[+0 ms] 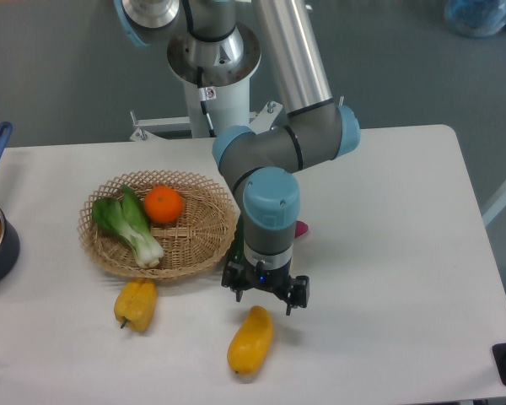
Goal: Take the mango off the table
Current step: 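Lower the open gripper around the yellow mango and close it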
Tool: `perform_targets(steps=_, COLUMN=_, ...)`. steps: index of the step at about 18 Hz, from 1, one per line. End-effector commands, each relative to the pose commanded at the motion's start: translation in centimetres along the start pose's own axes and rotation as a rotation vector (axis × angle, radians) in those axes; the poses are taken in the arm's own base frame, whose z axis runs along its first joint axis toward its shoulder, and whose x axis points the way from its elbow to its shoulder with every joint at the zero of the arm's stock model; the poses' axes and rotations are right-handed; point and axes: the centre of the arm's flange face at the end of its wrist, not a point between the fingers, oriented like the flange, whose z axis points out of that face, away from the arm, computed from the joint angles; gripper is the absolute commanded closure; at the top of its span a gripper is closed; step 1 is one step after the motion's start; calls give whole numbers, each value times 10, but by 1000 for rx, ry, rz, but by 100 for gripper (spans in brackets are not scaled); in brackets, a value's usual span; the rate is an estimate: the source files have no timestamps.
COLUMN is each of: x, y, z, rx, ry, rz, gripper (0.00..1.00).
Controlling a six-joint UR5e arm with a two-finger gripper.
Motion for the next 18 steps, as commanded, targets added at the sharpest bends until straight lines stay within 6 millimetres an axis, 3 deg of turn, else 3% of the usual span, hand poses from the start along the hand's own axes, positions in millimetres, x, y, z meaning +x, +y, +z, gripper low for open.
perform_targets(steps=4, x=7, y=-3, z=8, rx=-8, ry=9, rz=8, gripper=0)
perform_targets(steps=18, x=1, y=-16, z=33, rx=-54, ry=-33, rz=23, gripper=0)
